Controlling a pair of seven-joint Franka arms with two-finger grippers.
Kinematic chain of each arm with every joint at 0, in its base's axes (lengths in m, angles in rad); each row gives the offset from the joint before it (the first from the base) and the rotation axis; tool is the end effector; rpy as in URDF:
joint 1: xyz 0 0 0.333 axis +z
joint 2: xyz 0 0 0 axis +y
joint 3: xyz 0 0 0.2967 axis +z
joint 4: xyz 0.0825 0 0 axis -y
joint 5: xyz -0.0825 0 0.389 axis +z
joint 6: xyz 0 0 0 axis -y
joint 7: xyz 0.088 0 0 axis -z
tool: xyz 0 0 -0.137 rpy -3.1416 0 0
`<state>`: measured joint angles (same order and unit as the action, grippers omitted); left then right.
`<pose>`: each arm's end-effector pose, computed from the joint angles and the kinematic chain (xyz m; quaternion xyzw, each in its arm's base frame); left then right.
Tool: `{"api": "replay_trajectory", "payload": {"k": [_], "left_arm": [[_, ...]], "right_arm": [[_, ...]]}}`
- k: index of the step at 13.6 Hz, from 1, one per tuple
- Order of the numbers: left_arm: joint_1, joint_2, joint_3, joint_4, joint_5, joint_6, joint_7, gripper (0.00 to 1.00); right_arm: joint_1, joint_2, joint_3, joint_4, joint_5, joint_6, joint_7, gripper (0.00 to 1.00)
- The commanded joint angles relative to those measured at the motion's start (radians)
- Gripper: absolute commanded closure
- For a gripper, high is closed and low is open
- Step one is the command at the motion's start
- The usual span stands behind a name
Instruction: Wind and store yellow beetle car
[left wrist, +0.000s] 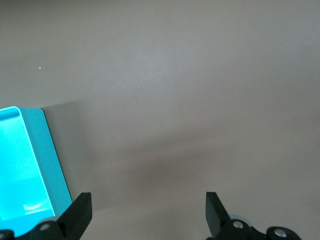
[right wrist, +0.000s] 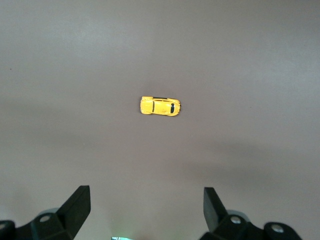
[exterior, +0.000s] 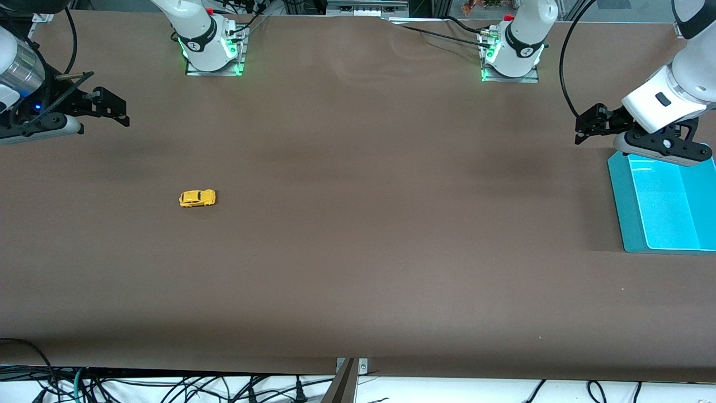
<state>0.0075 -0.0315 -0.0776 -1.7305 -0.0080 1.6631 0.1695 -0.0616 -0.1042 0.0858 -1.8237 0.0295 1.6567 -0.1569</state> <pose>0.5511 -0.0402 0.5241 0.9927 -0.1190 -0.0178 0.0036 0.5272 0.0180 0.5182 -0.9955 -0.0883 0.0308 0.0123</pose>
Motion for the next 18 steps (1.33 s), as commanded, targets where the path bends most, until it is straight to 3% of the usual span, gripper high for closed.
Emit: {"api": "replay_trajectory", "payload": {"k": [1, 18], "left_arm": [[0.006, 0.005, -0.008, 0.023, 0.019, -0.023, 0.004, 0.0], [0.008, 0.005, -0.01, 0.023, 0.019, -0.023, 0.01, 0.0]], "right_arm": [[-0.009, 0.006, 0.008, 0.024, -0.013, -0.031, 0.017, 0.0], [-0.011, 0.006, 0.006, 0.015, -0.034, -0.031, 0.017, 0.0]]}}
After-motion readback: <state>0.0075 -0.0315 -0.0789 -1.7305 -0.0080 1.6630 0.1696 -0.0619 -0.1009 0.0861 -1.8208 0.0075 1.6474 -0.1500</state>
